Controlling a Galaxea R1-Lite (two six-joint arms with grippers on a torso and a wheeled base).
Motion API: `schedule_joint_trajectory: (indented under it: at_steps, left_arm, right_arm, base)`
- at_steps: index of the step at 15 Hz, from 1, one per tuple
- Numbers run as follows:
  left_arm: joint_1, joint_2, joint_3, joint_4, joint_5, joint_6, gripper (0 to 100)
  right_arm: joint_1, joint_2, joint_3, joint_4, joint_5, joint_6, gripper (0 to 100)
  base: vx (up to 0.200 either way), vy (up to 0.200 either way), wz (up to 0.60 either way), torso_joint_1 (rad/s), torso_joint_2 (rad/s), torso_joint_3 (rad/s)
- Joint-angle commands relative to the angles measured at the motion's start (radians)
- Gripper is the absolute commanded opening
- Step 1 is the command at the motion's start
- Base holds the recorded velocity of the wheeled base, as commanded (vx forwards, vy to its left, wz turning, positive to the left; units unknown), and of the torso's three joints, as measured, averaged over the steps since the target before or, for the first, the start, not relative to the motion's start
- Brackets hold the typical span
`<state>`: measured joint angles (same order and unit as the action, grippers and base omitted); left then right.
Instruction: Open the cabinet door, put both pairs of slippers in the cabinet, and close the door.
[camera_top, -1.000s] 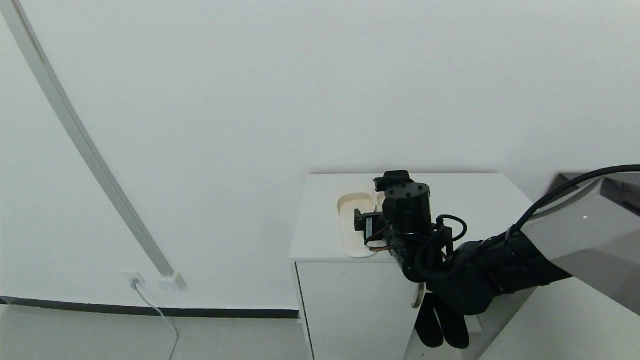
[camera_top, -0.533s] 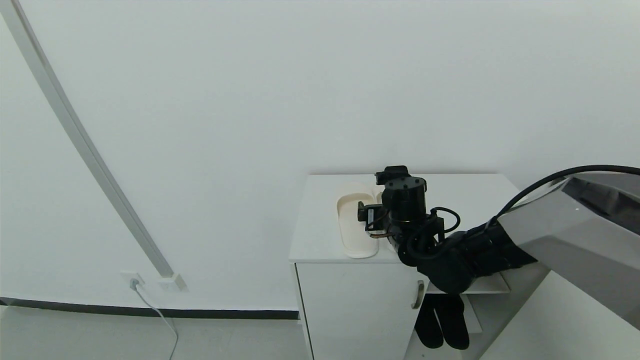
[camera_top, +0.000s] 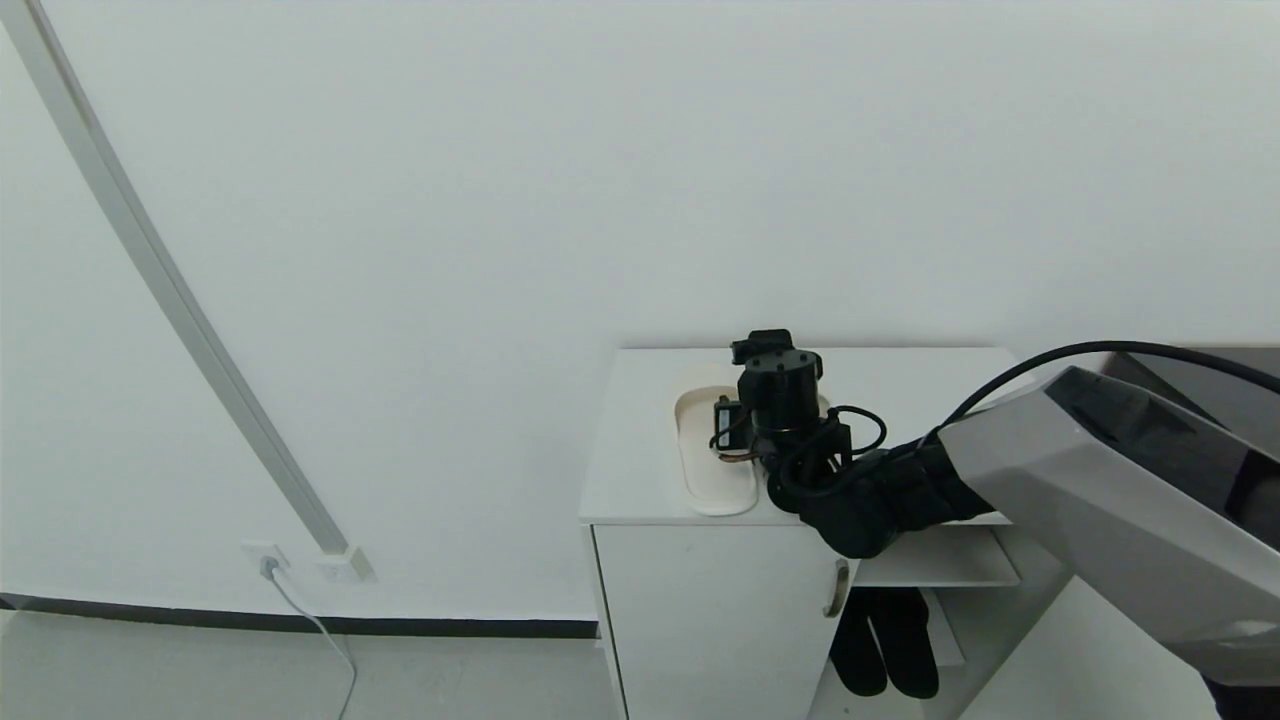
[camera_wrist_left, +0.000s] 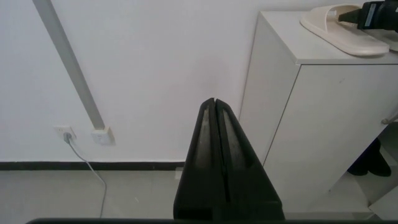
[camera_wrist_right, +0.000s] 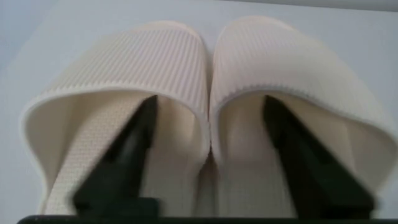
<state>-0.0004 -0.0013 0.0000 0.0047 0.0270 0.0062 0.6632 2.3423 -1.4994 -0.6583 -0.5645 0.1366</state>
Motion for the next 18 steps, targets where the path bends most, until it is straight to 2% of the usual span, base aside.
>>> schedule_joint_trajectory:
  at_steps: [1,6,8,11,15,18]
  left_arm:
    - [0.000,0.001,0.000,0.000,0.001,0.000,0]
    - [-0.001,0.001,0.000,0.000,0.001,0.000,0]
    - [-0.001,0.001,0.000,0.000,0.001,0.001,0]
    - [0.000,0.001,0.000,0.000,-0.001,0.003,0]
    - [0.000,0.001,0.000,0.000,-0.002,0.003,0]
    - [-0.001,0.001,0.000,0.000,-0.001,0.003,0]
  right_arm:
    - [-0.001,0.017,-0.022,-0.001,0.000,-0.003,0]
    - [0.003,-0.001,-0.024,0.000,0.000,-0.008,0]
    - [0.010,-0.060,0.030,0.000,0.000,-0.008,0]
    - [0.036,-0.221,0.211,-0.007,0.005,-0.003,0]
    - [0.078,-0.477,0.521,-0.032,0.037,0.001,0]
    - [0.150,-0.606,0.688,-0.032,0.035,0.003,0]
  base:
    - [0.000,0.000,0.00,0.000,0.00,0.000]
    - [0.000,0.000,0.00,0.000,0.00,0.000]
    - [0.000,0.000,0.00,0.000,0.00,0.000]
    - [0.000,0.000,0.00,0.000,0.00,0.000]
    - [0.000,0.000,0.00,0.000,0.00,0.000]
    - [0.000,0.000,0.00,0.000,0.00,0.000]
